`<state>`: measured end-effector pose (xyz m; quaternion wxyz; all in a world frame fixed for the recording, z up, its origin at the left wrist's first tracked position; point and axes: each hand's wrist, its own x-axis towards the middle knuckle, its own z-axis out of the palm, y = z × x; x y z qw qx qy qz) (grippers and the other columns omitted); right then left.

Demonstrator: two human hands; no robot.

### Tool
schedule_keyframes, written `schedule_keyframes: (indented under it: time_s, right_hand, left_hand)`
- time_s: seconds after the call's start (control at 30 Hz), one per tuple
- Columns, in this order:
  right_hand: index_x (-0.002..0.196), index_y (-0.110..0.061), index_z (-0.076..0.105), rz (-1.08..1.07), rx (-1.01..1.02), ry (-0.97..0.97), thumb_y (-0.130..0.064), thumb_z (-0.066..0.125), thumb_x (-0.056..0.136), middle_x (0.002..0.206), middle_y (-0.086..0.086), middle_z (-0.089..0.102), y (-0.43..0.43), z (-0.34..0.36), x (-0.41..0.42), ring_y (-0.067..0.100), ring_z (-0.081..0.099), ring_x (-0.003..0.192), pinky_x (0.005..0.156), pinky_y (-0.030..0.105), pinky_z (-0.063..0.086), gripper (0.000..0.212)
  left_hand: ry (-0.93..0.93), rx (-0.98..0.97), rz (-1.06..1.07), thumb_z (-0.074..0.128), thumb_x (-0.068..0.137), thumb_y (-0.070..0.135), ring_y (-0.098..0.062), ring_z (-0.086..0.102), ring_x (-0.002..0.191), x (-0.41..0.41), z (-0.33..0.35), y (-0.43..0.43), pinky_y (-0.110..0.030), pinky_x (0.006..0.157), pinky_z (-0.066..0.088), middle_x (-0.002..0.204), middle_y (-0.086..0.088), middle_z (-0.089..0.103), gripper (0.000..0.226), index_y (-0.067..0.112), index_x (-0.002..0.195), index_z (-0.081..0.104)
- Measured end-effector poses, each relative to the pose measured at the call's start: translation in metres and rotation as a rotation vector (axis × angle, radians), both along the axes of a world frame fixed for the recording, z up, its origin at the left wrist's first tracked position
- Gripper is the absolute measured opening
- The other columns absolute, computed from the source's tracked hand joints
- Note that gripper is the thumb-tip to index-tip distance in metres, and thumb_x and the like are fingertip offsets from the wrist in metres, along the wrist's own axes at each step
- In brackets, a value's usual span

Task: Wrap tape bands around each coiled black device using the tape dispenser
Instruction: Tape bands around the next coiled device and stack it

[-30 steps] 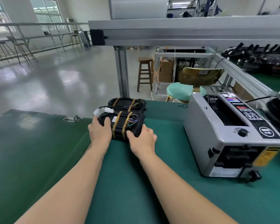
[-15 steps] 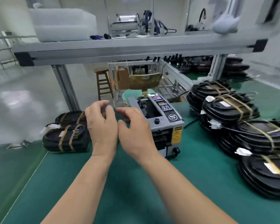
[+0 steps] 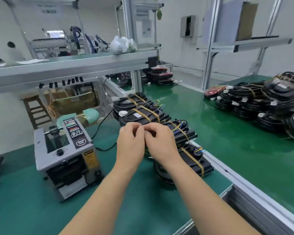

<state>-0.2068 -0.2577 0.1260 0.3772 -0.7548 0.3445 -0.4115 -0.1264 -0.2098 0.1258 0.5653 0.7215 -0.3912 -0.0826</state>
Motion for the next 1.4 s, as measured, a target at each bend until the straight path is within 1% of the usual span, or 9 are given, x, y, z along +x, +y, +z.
schedule_keyframes:
  time_s: [0.13,0.33,0.47,0.63,0.77,0.9,1.1,1.3,1.4]
  right_hand:
    - [0.100,-0.017,0.077,-0.090,0.021,0.019,-0.004,0.057,0.088,0.101,-0.005,0.074,-0.038,-0.015,-0.029,0.007,0.062,0.095,0.088,0.019,0.045,0.027]
    - [0.101,-0.021,0.077,-0.126,0.060,0.036,-0.007,0.053,0.090,0.104,-0.005,0.073,-0.082,-0.021,-0.031,0.005,0.059,0.084,0.076,0.016,0.041,0.029]
    - [0.124,-0.016,0.066,-0.153,0.049,0.051,-0.009,0.054,0.093,0.124,0.003,0.064,-0.112,-0.013,-0.012,0.018,0.059,0.113,0.095,0.023,0.041,0.035]
    - [0.146,-0.009,0.040,-0.131,0.118,0.216,-0.032,0.054,0.099,0.146,0.011,0.045,-0.149,-0.002,0.020,0.029,0.045,0.132,0.104,0.036,0.037,0.054]
    - [0.143,-0.007,0.043,-0.042,0.200,0.316,-0.041,0.045,0.101,0.141,0.013,0.052,-0.163,0.001,0.038,0.032,0.049,0.124,0.095,0.036,0.040,0.054]
    - [0.115,-0.008,0.061,-0.040,0.170,0.366,-0.041,0.045,0.101,0.113,0.011,0.063,-0.166,0.000,0.044,0.028,0.053,0.096,0.076,0.032,0.039,0.040]
    - [0.104,-0.009,0.059,-0.062,0.131,0.270,-0.041,0.053,0.097,0.091,0.002,0.058,-0.150,0.005,0.033,0.025,0.052,0.087,0.063,0.033,0.035,0.033]
    - [0.103,-0.026,0.065,0.020,0.104,0.043,-0.036,0.064,0.092,0.094,-0.013,0.065,-0.119,0.011,0.024,0.014,0.059,0.092,0.072,0.027,0.046,0.015]
    - [0.121,-0.022,0.067,0.099,0.235,-0.131,-0.021,0.070,0.088,0.119,-0.004,0.067,-0.099,0.009,0.027,0.016,0.060,0.112,0.096,0.038,0.051,0.033]
  left_hand:
    - [0.071,0.096,-0.023,0.052,0.095,0.022,-0.015,0.056,0.098,-0.012,-0.019,-0.027,-0.031,0.085,0.042,0.113,-0.004,0.060,0.014,0.019,0.104,0.062]
    - [0.113,0.072,0.275,0.060,0.093,0.023,-0.024,0.049,0.108,0.012,-0.032,-0.044,-0.036,0.092,0.041,0.114,-0.004,0.048,0.036,0.008,0.124,0.049]
    - [0.154,0.058,0.485,0.072,0.085,0.034,-0.031,0.032,0.123,0.034,-0.025,-0.055,-0.036,0.092,0.030,0.140,-0.021,0.031,0.070,0.006,0.137,0.034]
    - [0.402,0.078,0.413,0.069,0.083,0.055,-0.037,0.042,0.123,0.054,-0.010,-0.080,-0.041,0.090,0.036,0.146,-0.019,0.029,0.091,0.017,0.146,0.017]
    - [0.545,0.115,0.327,0.068,0.086,0.048,-0.035,0.050,0.116,0.062,-0.006,-0.097,-0.042,0.093,0.048,0.138,-0.016,0.045,0.080,0.009,0.141,0.024]
    - [0.638,0.098,0.295,0.071,0.085,0.034,-0.035,0.059,0.107,0.069,-0.007,-0.101,-0.045,0.090,0.052,0.125,-0.015,0.058,0.056,0.003,0.126,0.048]
    - [0.653,-0.039,0.238,0.073,0.087,0.025,-0.025,0.054,0.100,0.065,-0.010,-0.081,-0.035,0.082,0.042,0.112,-0.001,0.050,0.061,0.013,0.136,0.038]
    - [0.624,-0.149,0.201,0.072,0.087,0.020,-0.020,0.060,0.096,0.061,-0.014,-0.044,-0.032,0.078,0.047,0.114,-0.006,0.060,0.038,0.014,0.114,0.046]
    - [0.656,-0.247,0.143,0.071,0.088,0.017,-0.018,0.064,0.100,0.059,-0.021,-0.020,-0.028,0.080,0.049,0.117,-0.007,0.064,0.042,0.009,0.123,0.049]
